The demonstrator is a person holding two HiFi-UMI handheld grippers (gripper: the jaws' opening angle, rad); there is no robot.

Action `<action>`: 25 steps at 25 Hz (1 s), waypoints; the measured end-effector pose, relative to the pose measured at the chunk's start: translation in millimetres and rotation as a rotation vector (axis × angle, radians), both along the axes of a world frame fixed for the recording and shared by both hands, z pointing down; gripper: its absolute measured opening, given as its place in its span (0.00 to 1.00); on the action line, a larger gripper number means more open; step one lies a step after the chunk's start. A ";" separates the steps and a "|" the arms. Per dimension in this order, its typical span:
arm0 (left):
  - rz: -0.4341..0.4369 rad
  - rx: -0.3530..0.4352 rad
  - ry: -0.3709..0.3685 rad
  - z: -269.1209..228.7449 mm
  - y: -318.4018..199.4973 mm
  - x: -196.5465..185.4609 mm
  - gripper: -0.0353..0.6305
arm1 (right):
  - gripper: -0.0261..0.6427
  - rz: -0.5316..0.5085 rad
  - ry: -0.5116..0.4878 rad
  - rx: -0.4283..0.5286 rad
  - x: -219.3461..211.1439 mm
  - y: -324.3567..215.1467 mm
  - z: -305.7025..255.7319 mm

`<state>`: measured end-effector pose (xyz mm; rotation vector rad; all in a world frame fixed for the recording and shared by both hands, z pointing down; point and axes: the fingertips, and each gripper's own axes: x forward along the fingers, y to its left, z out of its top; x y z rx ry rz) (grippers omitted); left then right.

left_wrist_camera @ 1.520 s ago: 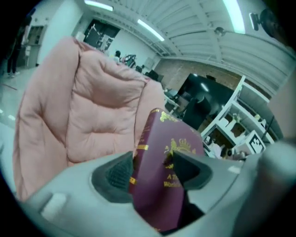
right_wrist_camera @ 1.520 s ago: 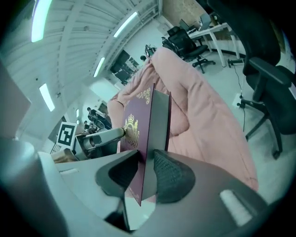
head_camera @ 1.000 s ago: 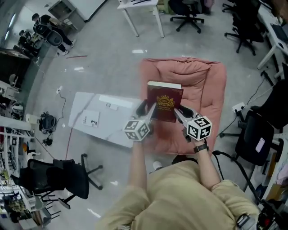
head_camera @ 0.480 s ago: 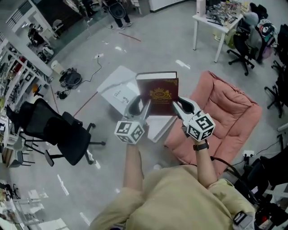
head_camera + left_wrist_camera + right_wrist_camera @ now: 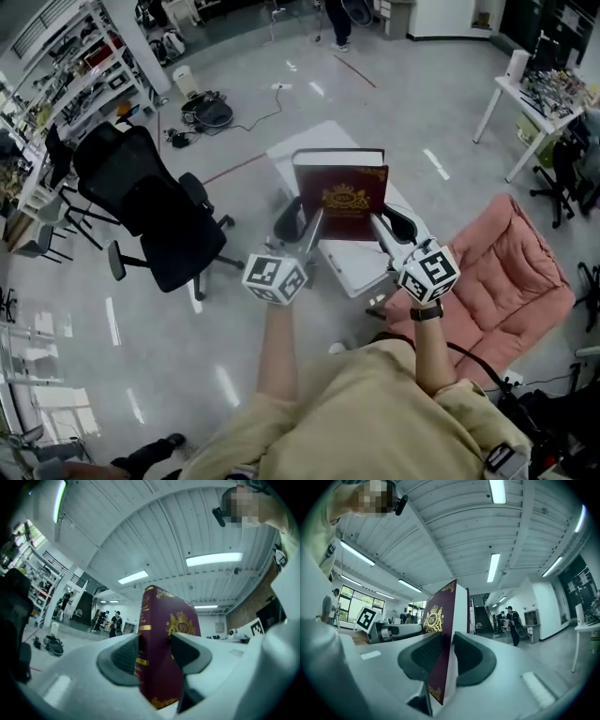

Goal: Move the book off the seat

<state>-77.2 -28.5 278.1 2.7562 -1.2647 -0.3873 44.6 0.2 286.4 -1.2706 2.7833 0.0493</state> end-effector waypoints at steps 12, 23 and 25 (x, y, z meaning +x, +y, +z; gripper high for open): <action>-0.209 -0.008 0.002 6.0 -81.9 -90.7 0.36 | 0.17 -0.237 0.002 0.009 -86.4 -108.2 2.2; -0.269 -0.056 -0.015 15.3 -213.0 -53.1 0.34 | 0.16 -0.316 -0.023 0.021 -48.4 -250.6 0.3; -0.269 -0.079 -0.014 25.7 -231.7 -46.1 0.34 | 0.16 -0.326 -0.042 -0.008 -40.7 -270.5 10.1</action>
